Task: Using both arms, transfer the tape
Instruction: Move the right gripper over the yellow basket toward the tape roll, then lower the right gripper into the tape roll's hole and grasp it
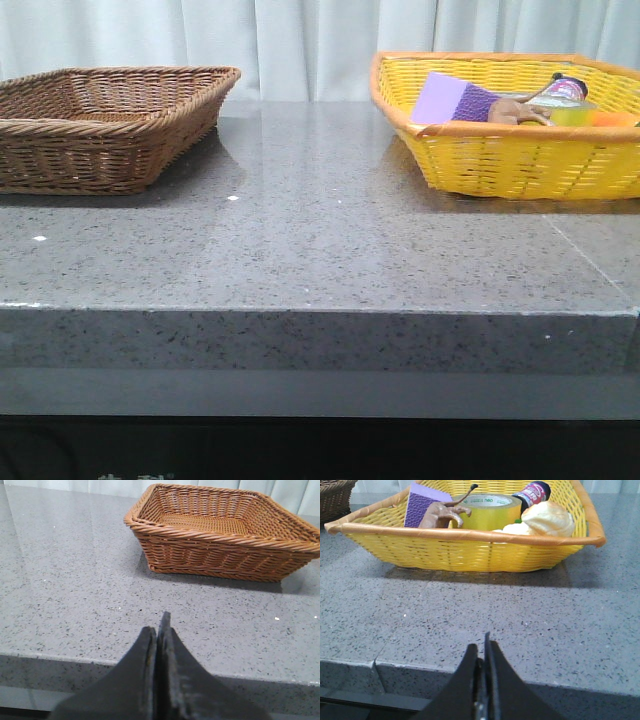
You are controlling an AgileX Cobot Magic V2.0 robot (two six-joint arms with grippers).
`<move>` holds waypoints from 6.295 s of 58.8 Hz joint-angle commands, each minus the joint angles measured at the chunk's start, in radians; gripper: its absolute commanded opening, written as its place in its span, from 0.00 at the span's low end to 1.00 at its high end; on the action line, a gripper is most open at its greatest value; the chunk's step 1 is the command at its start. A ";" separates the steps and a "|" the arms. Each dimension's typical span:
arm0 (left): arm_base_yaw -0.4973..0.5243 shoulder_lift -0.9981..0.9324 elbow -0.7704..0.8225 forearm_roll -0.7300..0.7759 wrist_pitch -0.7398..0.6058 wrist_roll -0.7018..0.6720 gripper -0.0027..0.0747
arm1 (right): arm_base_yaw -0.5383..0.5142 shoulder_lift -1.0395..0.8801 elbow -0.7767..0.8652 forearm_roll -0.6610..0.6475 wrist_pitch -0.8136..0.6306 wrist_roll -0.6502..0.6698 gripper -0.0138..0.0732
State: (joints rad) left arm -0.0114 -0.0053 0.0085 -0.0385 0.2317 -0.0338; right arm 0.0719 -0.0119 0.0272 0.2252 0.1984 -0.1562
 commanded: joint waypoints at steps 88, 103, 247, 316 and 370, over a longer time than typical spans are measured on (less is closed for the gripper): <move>0.002 -0.018 0.038 -0.011 -0.081 -0.012 0.01 | -0.005 -0.025 -0.025 0.005 -0.077 -0.001 0.02; 0.002 -0.018 0.038 -0.011 -0.086 -0.012 0.01 | -0.004 -0.025 -0.025 0.005 -0.089 -0.001 0.02; 0.002 0.512 -0.588 -0.011 -0.095 -0.012 0.86 | -0.124 1.231 -1.284 0.044 0.327 0.156 0.68; 0.002 0.512 -0.588 -0.011 -0.095 -0.012 0.86 | -0.108 1.821 -1.638 0.022 0.407 0.132 0.68; 0.002 0.512 -0.588 -0.011 -0.095 -0.012 0.86 | -0.108 1.799 -1.638 0.022 0.409 0.132 0.28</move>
State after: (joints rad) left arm -0.0114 0.4966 -0.5442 -0.0414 0.2176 -0.0338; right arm -0.0364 1.8827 -1.5791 0.2317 0.6654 -0.0160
